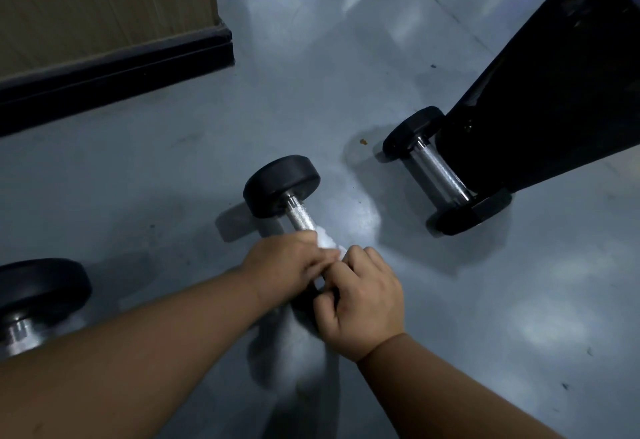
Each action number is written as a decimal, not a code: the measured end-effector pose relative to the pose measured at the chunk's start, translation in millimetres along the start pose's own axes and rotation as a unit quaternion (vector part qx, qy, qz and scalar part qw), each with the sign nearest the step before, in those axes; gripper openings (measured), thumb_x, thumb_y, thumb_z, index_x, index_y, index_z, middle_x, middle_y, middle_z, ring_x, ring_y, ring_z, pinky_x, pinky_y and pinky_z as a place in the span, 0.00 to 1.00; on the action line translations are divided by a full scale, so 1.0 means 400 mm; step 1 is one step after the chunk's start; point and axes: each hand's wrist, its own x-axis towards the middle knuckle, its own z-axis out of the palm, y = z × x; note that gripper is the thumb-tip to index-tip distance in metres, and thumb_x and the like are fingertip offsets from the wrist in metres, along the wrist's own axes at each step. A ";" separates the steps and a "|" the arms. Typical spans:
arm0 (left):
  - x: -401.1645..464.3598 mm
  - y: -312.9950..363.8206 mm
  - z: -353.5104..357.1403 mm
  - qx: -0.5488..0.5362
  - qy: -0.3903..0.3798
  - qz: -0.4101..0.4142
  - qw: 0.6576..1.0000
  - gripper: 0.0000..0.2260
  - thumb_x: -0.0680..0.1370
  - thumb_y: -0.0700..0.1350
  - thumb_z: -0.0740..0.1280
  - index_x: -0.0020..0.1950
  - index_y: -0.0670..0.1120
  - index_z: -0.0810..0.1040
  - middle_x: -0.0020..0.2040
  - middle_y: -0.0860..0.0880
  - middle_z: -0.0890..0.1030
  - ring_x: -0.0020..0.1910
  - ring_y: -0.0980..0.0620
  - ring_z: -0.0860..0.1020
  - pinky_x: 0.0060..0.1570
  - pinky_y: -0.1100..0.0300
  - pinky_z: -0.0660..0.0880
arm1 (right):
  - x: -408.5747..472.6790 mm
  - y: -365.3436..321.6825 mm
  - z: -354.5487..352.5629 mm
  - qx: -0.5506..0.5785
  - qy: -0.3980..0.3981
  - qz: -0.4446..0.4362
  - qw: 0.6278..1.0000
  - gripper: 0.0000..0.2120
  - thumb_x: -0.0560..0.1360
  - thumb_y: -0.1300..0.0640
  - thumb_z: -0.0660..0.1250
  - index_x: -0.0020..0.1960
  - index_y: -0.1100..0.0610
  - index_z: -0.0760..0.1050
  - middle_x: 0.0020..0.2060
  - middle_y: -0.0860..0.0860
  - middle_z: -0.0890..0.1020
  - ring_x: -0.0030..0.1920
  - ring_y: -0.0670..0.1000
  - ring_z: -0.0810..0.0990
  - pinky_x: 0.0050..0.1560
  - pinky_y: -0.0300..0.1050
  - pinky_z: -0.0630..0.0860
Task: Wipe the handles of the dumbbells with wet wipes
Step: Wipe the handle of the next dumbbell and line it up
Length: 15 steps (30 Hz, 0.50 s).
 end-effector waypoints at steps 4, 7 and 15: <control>0.028 -0.050 -0.009 -0.046 0.114 -0.047 0.991 0.13 0.81 0.62 0.61 0.62 0.64 0.81 0.61 0.58 0.80 0.61 0.57 0.77 0.57 0.61 0.73 | -0.002 0.005 0.002 -0.008 0.008 0.012 1.000 0.06 0.63 0.56 0.64 0.32 0.58 0.69 0.33 0.52 0.69 0.33 0.55 0.65 0.33 0.46 0.60; -0.014 0.004 0.023 0.000 0.086 -0.010 0.996 0.17 0.77 0.63 0.56 0.50 0.56 0.80 0.45 0.54 0.77 0.46 0.52 0.76 0.42 0.56 0.72 | -0.003 0.003 0.001 0.004 0.011 0.006 1.000 0.05 0.63 0.56 0.64 0.32 0.57 0.70 0.32 0.52 0.70 0.33 0.55 0.65 0.33 0.47 0.62; 0.018 -0.060 -0.002 -0.056 0.181 -0.040 0.981 0.10 0.81 0.56 0.66 0.60 0.61 0.84 0.47 0.56 0.77 0.50 0.57 0.78 0.47 0.67 0.69 | -0.003 0.004 0.000 -0.002 0.013 0.011 1.000 0.06 0.63 0.57 0.64 0.32 0.58 0.68 0.33 0.52 0.69 0.33 0.54 0.65 0.31 0.48 0.63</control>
